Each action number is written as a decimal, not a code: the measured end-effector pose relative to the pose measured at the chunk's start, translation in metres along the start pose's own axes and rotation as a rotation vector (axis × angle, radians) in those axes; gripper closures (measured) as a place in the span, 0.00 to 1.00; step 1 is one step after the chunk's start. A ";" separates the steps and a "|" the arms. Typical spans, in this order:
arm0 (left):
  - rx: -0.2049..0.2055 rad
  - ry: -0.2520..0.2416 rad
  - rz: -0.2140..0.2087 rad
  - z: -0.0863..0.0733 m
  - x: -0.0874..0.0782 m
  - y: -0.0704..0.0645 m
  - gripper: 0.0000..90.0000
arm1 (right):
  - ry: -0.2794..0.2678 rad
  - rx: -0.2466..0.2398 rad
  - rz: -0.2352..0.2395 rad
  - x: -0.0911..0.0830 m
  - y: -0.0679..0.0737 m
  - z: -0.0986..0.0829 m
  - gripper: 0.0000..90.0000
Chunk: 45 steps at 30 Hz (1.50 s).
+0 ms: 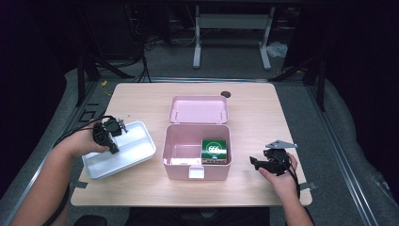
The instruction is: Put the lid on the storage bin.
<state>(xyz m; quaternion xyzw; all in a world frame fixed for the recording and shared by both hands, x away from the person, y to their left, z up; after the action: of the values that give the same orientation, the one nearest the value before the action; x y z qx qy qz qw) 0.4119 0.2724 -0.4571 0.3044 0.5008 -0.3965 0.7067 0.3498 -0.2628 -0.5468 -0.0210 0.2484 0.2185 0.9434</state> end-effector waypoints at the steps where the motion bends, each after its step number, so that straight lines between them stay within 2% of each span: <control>1: 0.007 0.002 0.007 0.002 -0.005 0.000 0.98 | -0.001 0.001 -0.001 0.000 0.000 0.000 0.36; 5: 0.009 -0.015 0.006 0.005 -0.013 0.001 0.98 | -0.005 0.000 0.001 0.000 0.000 0.000 0.36; 14: 0.013 -0.020 -0.001 0.007 -0.023 0.000 0.99 | -0.009 -0.001 0.000 -0.001 -0.001 0.000 0.36; 18: 0.017 -0.019 0.013 0.008 -0.036 0.001 0.99 | -0.006 0.002 -0.002 -0.001 -0.001 0.000 0.36; 21: 0.022 -0.036 0.025 0.011 -0.050 0.001 0.99 | -0.006 0.001 -0.003 -0.001 -0.001 0.000 0.36; 22: 0.022 -0.036 0.025 0.011 -0.050 0.001 0.99 | -0.008 -0.001 -0.002 -0.001 -0.001 0.000 0.36; 24: 0.033 -0.048 0.044 0.015 -0.060 0.000 0.99 | -0.007 -0.001 -0.002 -0.001 -0.001 0.000 0.36; 27: 0.038 -0.061 0.047 0.021 -0.067 0.000 0.99 | -0.009 0.000 -0.002 -0.001 0.000 0.001 0.36; 29: 0.053 -0.069 0.048 0.026 -0.070 -0.002 0.99 | -0.010 0.001 -0.004 -0.001 0.000 0.001 0.36; 32: 0.088 -0.092 0.034 0.045 -0.070 -0.009 0.99 | -0.010 0.002 -0.003 -0.001 0.000 0.001 0.36; 33: 0.088 -0.092 0.034 0.045 -0.070 -0.009 0.99 | -0.010 0.002 -0.003 -0.001 0.000 0.001 0.36; 34: 0.116 -0.100 0.022 0.057 -0.066 -0.013 0.99 | -0.009 0.000 -0.002 -0.001 0.000 0.001 0.36; 35: 0.116 -0.100 0.022 0.057 -0.066 -0.013 0.99 | -0.009 0.000 -0.002 -0.001 0.000 0.001 0.36; 37: 0.144 -0.103 0.000 0.075 -0.058 -0.020 0.99 | -0.012 0.002 -0.003 -0.001 -0.001 0.001 0.36; 38: 0.144 -0.103 0.000 0.075 -0.058 -0.020 0.99 | -0.011 0.000 -0.003 -0.001 -0.001 0.000 0.36; 39: 0.164 -0.110 -0.012 0.088 -0.053 -0.026 0.99 | -0.008 0.000 -0.003 -0.001 -0.001 0.000 0.36; 40: 0.164 -0.110 -0.012 0.088 -0.053 -0.026 0.99 | -0.008 0.000 -0.003 -0.001 -0.001 0.000 0.36; 42: 0.215 -0.117 -0.040 0.110 -0.046 -0.037 0.99 | -0.008 0.004 -0.002 -0.001 -0.002 0.000 0.36; 43: 0.215 -0.117 -0.040 0.110 -0.046 -0.037 0.99 | -0.008 0.004 -0.002 -0.001 -0.002 0.000 0.36; 44: 0.251 -0.120 -0.050 0.126 -0.041 -0.045 0.99 | -0.010 0.003 -0.001 -0.001 -0.002 0.000 0.36; 45: 0.251 -0.120 -0.050 0.126 -0.041 -0.045 0.99 | -0.010 0.003 -0.001 -0.001 -0.002 0.000 0.36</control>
<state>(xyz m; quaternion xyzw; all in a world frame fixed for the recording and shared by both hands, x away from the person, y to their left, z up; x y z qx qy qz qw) 0.4241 0.1559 -0.3806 0.3534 0.4115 -0.4909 0.6818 0.3496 -0.2649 -0.5460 -0.0186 0.2443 0.2178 0.9448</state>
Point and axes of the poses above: each handheld gripper's, and its own axes: x roughly forward along the jaws, z roughly out of its top, y roughly to its left, the point moved 2 cm from there along x, roughly forward along the jaws, and after that the axes turned 14 degrees about -y, right-handed, at the moved point
